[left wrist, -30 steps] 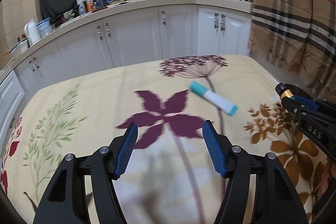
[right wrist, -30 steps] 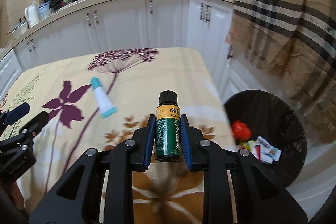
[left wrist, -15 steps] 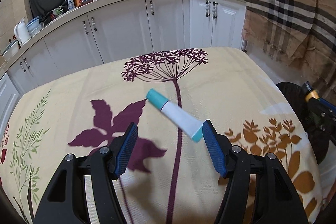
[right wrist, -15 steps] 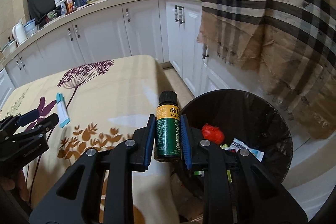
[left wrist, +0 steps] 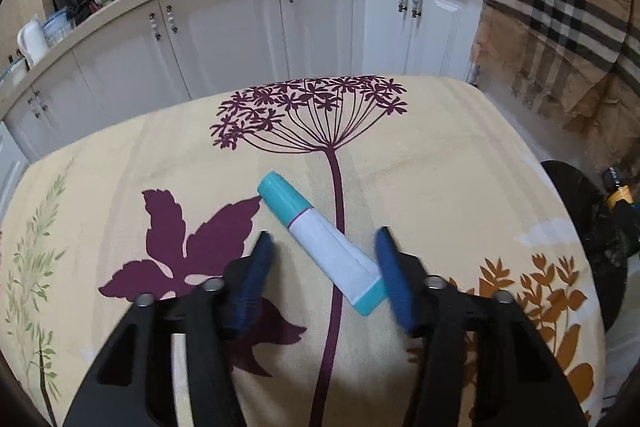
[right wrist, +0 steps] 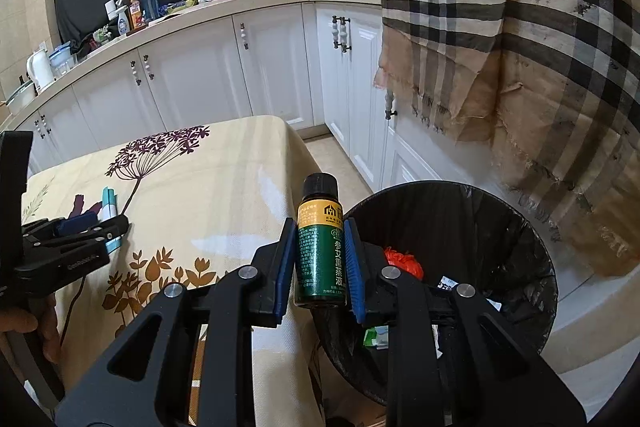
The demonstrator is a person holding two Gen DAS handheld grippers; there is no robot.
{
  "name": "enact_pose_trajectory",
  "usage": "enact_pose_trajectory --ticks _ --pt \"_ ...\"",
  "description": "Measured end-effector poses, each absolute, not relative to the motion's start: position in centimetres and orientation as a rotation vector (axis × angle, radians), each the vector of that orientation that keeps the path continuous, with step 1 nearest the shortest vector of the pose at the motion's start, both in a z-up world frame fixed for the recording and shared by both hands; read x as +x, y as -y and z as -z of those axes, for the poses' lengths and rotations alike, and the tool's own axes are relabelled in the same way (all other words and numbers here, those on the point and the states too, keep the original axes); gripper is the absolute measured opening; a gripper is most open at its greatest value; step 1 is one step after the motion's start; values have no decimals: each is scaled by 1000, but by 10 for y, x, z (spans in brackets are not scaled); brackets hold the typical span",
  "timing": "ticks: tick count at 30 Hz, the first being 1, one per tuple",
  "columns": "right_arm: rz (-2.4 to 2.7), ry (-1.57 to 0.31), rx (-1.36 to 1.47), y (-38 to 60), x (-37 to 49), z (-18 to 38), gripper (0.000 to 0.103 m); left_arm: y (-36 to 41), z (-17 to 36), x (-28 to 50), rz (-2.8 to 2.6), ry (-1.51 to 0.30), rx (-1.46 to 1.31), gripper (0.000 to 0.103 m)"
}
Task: Collect trash
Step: 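Grasp the white teal-capped tube with the left gripper while the right gripper holds the bottle, then carry both items over the bin and open both grippers to drop them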
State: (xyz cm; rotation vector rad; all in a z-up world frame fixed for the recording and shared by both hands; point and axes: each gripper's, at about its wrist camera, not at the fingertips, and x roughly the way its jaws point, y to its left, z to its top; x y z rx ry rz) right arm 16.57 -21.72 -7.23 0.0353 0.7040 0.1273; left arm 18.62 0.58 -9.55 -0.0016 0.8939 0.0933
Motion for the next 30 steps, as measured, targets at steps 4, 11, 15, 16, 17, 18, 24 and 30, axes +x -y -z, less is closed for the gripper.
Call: enact_pose_trajectory --ticks 4,11,15,16,17,18,24,30 --pt "-128 -703 35 217 166 72 23 -11 94 178 -84 -888 8 25" --pt "-135 -704 35 212 160 72 23 -21 92 165 -45 -883 5 17" --pt "-138 -704 33 208 155 71 23 -24 90 154 -32 -868 12 16" --pt "-138 -704 31 207 153 70 23 -24 89 152 -32 -861 17 16" --pt "-138 -703 30 206 151 69 23 -24 88 149 -34 -850 26 16" --pt "-138 -702 30 205 149 69 23 -24 87 146 -37 -841 34 16" --pt "-131 -696 34 203 137 65 23 -19 82 128 -28 -811 63 16" --pt "-120 -684 34 204 124 60 23 -7 73 113 -5 -758 80 16"
